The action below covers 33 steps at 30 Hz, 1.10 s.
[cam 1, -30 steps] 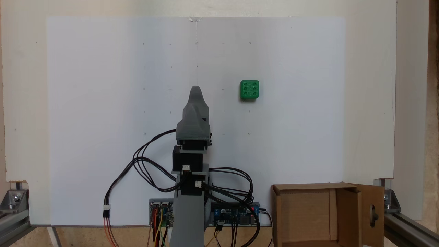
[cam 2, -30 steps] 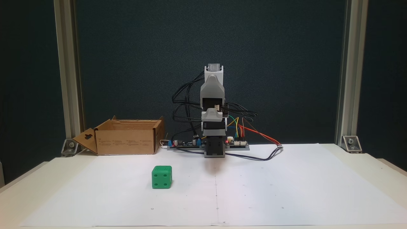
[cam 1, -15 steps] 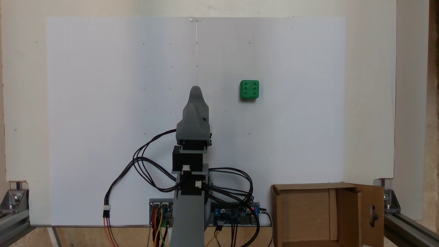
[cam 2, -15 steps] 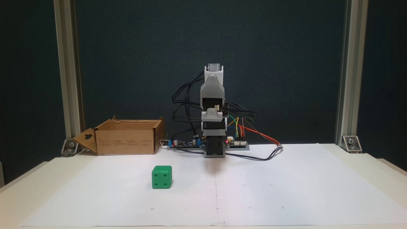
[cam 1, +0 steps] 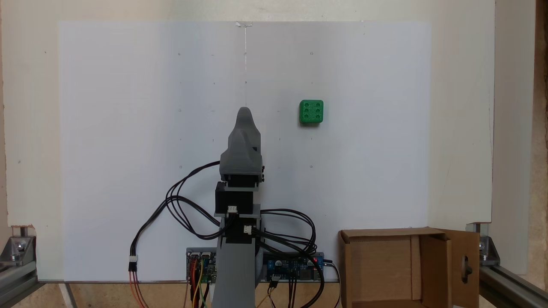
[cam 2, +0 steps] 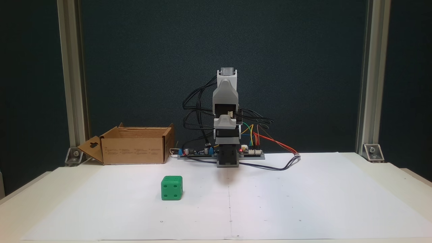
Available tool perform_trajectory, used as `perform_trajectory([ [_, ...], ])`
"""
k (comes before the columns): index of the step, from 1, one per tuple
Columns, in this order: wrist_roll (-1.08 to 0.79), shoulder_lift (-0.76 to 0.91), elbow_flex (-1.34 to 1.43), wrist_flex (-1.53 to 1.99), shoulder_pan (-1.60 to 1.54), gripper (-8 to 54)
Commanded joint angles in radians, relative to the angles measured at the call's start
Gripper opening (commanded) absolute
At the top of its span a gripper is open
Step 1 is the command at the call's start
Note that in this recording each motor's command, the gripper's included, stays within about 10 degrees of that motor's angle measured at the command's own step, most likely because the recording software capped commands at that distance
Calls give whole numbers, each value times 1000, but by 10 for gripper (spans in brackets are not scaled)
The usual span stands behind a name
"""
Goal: Grasp a green dice and put it in the bin.
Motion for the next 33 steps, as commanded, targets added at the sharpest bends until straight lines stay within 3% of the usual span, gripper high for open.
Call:
perform_trajectory([
  [1,-5,101,49,-40,5,443],
  [14,-18,101,29,37,12,422],
  [33,9,100,-699,1339,87,424],
])
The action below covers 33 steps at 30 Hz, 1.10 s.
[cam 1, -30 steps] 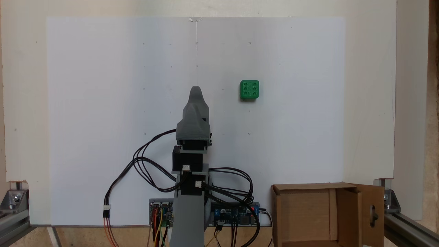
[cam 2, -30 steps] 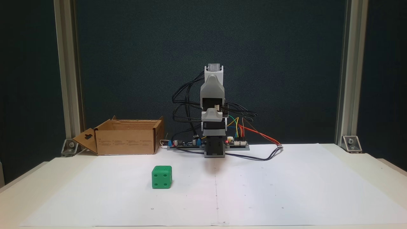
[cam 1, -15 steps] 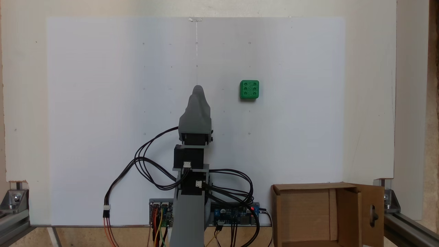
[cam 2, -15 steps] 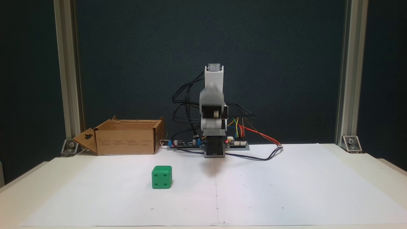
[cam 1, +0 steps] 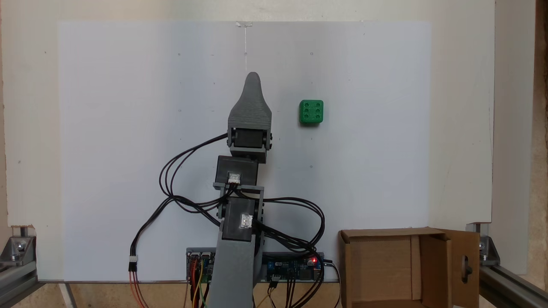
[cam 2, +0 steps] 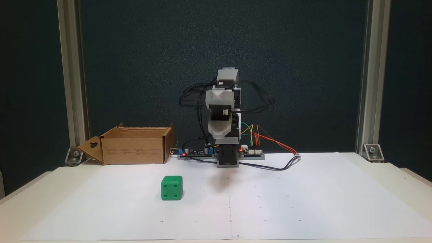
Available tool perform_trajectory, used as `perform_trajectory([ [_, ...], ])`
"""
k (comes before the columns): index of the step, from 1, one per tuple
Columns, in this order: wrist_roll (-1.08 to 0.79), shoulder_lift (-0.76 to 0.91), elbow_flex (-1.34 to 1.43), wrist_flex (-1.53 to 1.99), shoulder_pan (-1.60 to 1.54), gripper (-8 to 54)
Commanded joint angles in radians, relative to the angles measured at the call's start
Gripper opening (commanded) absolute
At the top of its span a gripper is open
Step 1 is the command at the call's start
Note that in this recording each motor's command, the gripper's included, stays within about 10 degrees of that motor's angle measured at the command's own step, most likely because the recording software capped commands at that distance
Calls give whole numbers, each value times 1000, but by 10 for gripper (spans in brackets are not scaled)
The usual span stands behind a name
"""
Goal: Grasp a green dice and put it in the bin.
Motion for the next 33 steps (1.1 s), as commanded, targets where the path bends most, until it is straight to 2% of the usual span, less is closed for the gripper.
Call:
perform_trajectory([
  [1,14,100,-89,156,31,422],
  [11,14,64,-314,822,206,422],
  [15,14,-31,-449,1132,307,425],
  [18,8,-173,-584,1268,396,444],
  [24,-137,-276,-692,1609,459,447],
  [33,-376,-417,-950,1635,502,449],
])
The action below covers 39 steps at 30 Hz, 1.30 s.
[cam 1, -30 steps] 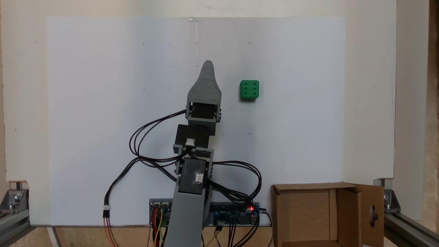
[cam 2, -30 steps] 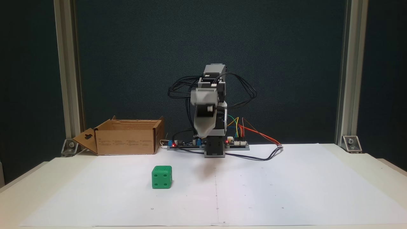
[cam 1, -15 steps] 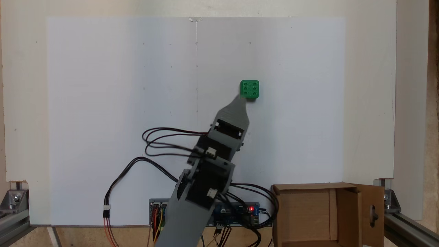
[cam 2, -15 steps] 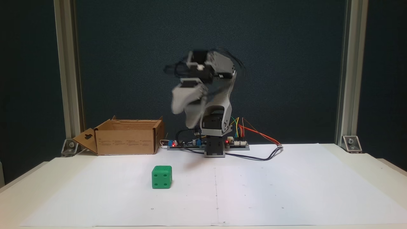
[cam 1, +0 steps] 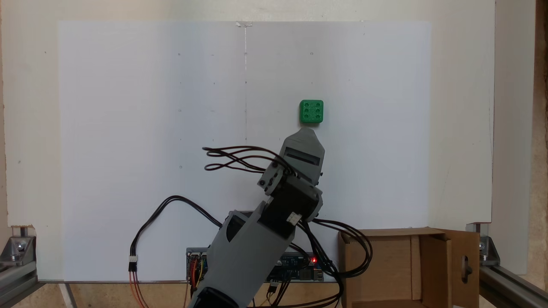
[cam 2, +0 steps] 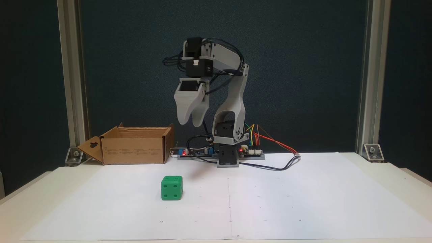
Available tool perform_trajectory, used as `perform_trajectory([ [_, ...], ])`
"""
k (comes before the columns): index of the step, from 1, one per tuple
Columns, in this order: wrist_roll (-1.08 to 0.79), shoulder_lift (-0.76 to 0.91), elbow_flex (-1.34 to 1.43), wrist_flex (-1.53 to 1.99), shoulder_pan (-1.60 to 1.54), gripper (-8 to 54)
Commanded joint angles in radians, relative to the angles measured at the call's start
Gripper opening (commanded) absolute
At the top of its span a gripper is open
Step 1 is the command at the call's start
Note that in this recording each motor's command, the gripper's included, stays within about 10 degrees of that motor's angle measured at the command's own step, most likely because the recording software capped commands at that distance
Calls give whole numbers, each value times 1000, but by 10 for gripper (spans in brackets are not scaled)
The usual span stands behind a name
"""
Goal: Grasp a green dice and put it in the bin.
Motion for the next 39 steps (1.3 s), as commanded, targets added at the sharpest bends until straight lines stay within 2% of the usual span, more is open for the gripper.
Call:
perform_trajectory([
  [1,-100,-35,-100,26,11,450],
  [8,-190,-152,-219,21,51,451],
  [16,-207,-298,-268,-15,43,453],
  [29,-206,-339,-268,-41,-44,453],
  [39,-206,-431,-268,-100,-43,453],
])
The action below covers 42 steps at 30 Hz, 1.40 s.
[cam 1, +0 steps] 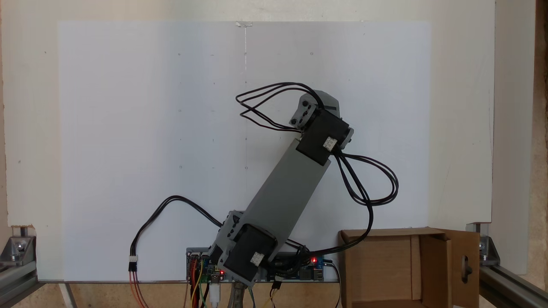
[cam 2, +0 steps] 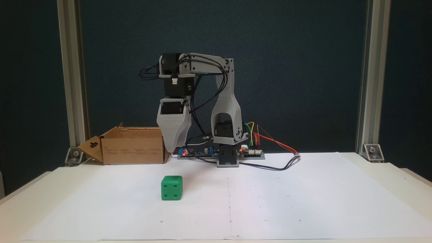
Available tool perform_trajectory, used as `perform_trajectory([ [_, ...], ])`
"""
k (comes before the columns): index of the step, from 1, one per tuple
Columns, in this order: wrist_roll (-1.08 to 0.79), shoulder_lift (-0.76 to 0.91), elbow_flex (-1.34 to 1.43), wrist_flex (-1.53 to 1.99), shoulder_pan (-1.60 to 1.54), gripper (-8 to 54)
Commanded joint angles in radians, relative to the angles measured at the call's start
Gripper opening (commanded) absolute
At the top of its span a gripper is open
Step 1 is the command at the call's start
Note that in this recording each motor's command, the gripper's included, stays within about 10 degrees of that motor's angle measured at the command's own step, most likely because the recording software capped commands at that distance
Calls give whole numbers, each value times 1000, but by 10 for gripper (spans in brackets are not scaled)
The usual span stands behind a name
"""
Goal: Grasp a green dice and put it in the bin.
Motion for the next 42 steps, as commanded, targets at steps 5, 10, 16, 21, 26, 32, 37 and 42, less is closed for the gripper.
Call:
perform_trajectory([
  [5,-63,-38,-57,-52,2,453],
  [10,-63,-61,-57,-72,3,452],
  [16,-63,-74,-57,-92,3,451],
  [21,-63,-78,-57,-92,5,452],
  [26,-63,-80,-57,-91,5,452],
  [32,-63,-80,-52,-89,5,454],
  [37,-63,-78,-49,-92,5,453],
  [42,-63,-80,-21,-92,2,446],
])
